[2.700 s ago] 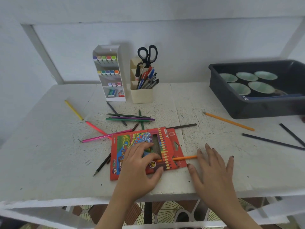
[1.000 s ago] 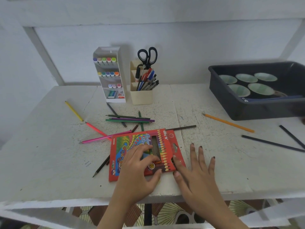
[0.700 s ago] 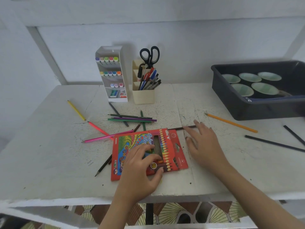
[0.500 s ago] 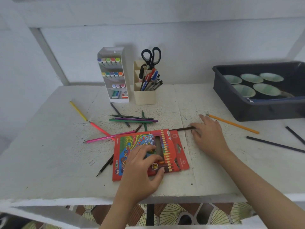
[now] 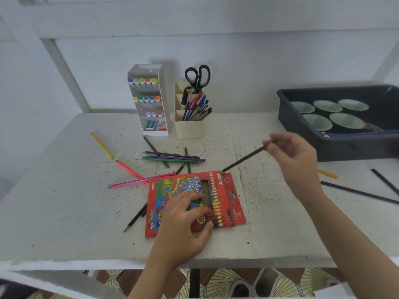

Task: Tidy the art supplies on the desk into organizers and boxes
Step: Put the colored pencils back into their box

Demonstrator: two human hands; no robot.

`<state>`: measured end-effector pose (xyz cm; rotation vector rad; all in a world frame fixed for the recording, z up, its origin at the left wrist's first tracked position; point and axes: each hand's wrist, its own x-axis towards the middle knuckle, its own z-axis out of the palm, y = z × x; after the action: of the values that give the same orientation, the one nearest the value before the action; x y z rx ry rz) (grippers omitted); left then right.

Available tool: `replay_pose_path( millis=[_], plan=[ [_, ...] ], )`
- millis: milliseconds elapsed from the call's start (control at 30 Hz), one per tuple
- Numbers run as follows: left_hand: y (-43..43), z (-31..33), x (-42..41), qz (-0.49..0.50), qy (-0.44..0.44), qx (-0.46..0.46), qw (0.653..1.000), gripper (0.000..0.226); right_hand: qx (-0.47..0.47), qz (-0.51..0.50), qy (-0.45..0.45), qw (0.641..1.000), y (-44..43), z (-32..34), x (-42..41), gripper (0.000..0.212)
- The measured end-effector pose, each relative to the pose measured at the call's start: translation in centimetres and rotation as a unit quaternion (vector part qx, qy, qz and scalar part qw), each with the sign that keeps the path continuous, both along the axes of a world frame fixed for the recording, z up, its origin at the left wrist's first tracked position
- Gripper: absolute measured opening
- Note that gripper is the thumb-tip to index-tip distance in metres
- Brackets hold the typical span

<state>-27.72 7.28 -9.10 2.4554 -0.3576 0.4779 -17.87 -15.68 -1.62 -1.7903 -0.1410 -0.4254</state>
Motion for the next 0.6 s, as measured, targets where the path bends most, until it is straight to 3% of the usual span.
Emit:
replay_pose_path(
  millis=[67,167,300,433,600],
  plan=[
    [0.0,0.0,0.0,0.000,0.000,-0.001,1.000,0.026,0.003,-0.025,-0.058,0.998,0.6,1.4,-0.6,0.024],
    [0.0,-0.1,0.0,0.001,0.003,-0.002,1.000,0.026,-0.108,-0.030,-0.125,0.986,1.3,2.6,-1.3,0.024],
    [0.0,-0.2,0.0,0.003,-0.001,-0.006,1.000,0.025,-0.206,0.006,-0.138,0.969,2.5,2.1,-2.1,0.027],
    [0.0,-0.2,0.0,0.005,0.001,-0.007,1.000,0.025,-0.221,0.039,-0.104,0.969,3.5,0.3,-2.1,0.027],
    [0.0,-0.1,0.0,0.006,0.004,-0.009,1.000,0.025,-0.255,0.105,0.007,0.961,3.5,-3.8,-2.6,0.017]
  ],
)
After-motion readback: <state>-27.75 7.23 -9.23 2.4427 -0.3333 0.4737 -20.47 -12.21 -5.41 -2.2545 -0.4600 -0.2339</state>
